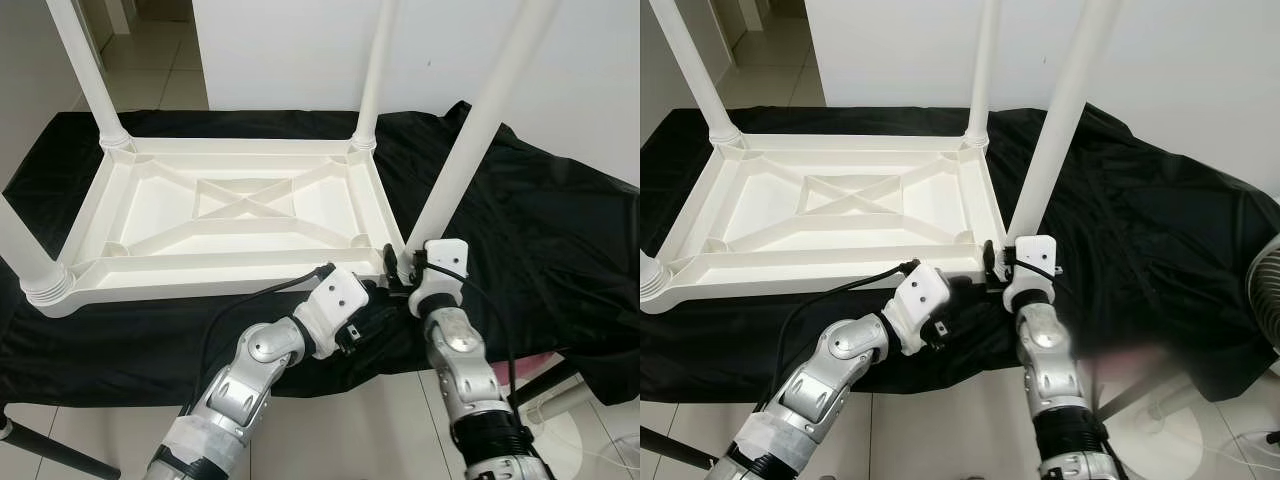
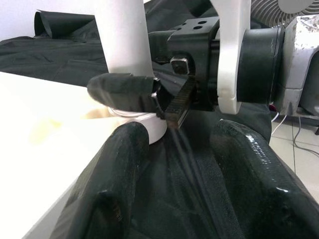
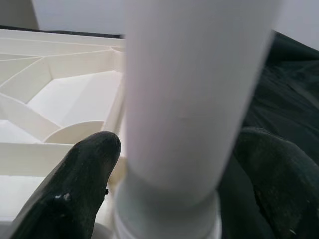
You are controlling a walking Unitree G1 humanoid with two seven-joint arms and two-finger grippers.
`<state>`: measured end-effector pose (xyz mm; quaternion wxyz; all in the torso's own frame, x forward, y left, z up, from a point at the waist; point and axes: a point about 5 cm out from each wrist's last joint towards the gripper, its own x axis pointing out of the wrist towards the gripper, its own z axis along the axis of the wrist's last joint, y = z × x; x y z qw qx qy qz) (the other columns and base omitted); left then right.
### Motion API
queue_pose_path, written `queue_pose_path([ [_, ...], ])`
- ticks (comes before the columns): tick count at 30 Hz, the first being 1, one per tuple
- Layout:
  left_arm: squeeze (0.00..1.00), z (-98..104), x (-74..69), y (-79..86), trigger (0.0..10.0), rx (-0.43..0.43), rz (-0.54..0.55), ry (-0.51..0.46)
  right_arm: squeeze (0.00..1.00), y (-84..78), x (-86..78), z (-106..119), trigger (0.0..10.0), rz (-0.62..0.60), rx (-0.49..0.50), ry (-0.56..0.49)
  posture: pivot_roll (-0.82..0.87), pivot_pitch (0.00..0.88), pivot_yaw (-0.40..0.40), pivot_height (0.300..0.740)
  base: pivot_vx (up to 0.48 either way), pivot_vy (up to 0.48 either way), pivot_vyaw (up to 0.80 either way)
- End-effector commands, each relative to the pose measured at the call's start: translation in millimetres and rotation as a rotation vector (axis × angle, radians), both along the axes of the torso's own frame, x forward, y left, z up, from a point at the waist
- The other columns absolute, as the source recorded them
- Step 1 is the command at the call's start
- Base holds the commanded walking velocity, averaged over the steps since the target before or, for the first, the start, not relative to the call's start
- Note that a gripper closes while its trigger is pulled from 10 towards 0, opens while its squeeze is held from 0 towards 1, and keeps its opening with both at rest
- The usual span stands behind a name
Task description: Building children table
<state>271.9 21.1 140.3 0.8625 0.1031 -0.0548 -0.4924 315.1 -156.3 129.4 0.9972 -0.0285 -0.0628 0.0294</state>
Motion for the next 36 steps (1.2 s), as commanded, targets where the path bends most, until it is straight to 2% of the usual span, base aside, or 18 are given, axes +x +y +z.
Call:
queue_pose_path([
  [1,0.0,-1.0,2.2,1.0,10.0,0.01,0.013,-0.006,0.81,-3.5,-1.9,-2.9,10.0,0.033,0.001,0.004,-0.06,0.006,-0.035,0.74,0.0,0.0,0.0],
  [2,0.0,-1.0,2.2,1.0,10.0,0.01,0.013,-0.006,0.81,-3.5,-1.9,-2.9,10.0,0.033,0.001,0.004,-0.06,0.006,-0.035,0.74,0.0,0.0,0.0],
  [3,0.0,-0.9,2.5,1.1,10.0,0.01,0.015,-0.007,0.0,-7.8,-2.1,-3.1,10.0,0.083,-0.01,0.003,-0.06,0.006,-0.032,0.74,0.0,0.0,0.0],
  [4,0.0,-0.9,2.5,1.1,10.0,0.01,0.015,-0.007,0.0,-7.8,-2.1,-3.1,10.0,0.083,-0.01,0.003,-0.06,0.006,-0.032,0.74,0.0,0.0,0.0],
  [6,0.0,-0.9,2.9,1.5,10.0,0.013,0.016,-0.008,0.0,-13.4,-1.4,-2.7,10.0,0.187,-0.045,0.003,-0.06,0.005,-0.027,0.74,0.0,0.0,0.0],
  [10,0.0,-0.8,3.1,1.9,10.0,0.015,0.014,-0.008,0.0,-15.5,0.7,-1.0,10.0,0.256,-0.06,0.004,-0.06,0.006,-0.024,0.74,0.0,0.0,0.0],
  [12,0.0,-0.5,3.5,1.9,10.0,0.016,0.013,-0.01,0.0,-16.2,3.4,-0.5,10.0,0.333,-0.075,0.015,-0.06,0.007,-0.021,0.74,0.0,0.0,0.0],
  [16,0.0,-0.3,3.8,1.6,10.0,0.016,0.012,-0.011,0.0,-16.6,4.9,-0.4,10.0,0.361,-0.077,0.022,-0.06,0.007,-0.019,0.74,0.0,0.0,0.0],
  [17,0.0,0.0,4.3,1.4,10.0,0.016,0.013,-0.013,0.0,-16.4,9.9,1.0,10.0,0.401,-0.115,0.029,-0.06,0.008,-0.021,0.74,0.0,0.0,0.0],
  [25,0.0,0.7,4.5,0.5,10.0,0.018,0.013,-0.02,0.0,-13.8,20.9,5.2,10.0,0.481,-0.174,0.041,-0.05,0.012,-0.025,0.74,0.0,0.0,0.0],
  [30,0.0,0.7,4.6,0.4,10.0,0.02,0.015,-0.022,0.0,-15.8,24.0,5.3,10.0,0.481,-0.192,0.048,-0.05,0.012,-0.025,0.74,0.0,0.0,0.0],
  [31,0.0,0.8,4.8,0.4,10.0,0.02,0.016,-0.023,0.0,-17.0,25.5,5.0,2.9,0.483,-0.198,0.056,-0.05,0.016,-0.024,0.74,0.0,0.0,0.0],
  [34,0.0,0.9,5.0,0.4,10.0,0.021,0.016,-0.024,0.0,-17.8,26.4,4.9,2.9,0.488,-0.202,0.061,-0.06,0.017,-0.024,0.74,0.0,0.0,0.0],
  [35,0.0,0.9,5.2,0.4,10.0,0.02,0.017,-0.024,0.0,-18.3,26.9,4.3,0.0,0.498,-0.205,0.068,-0.05,0.018,-0.024,0.74,0.0,0.0,0.0],
  [36,0.0,0.9,5.2,0.4,10.0,0.02,0.017,-0.024,0.0,-18.3,26.9,4.3,0.0,0.498,-0.205,0.068,-0.05,0.018,-0.024,0.74,0.0,0.0,0.0],
])
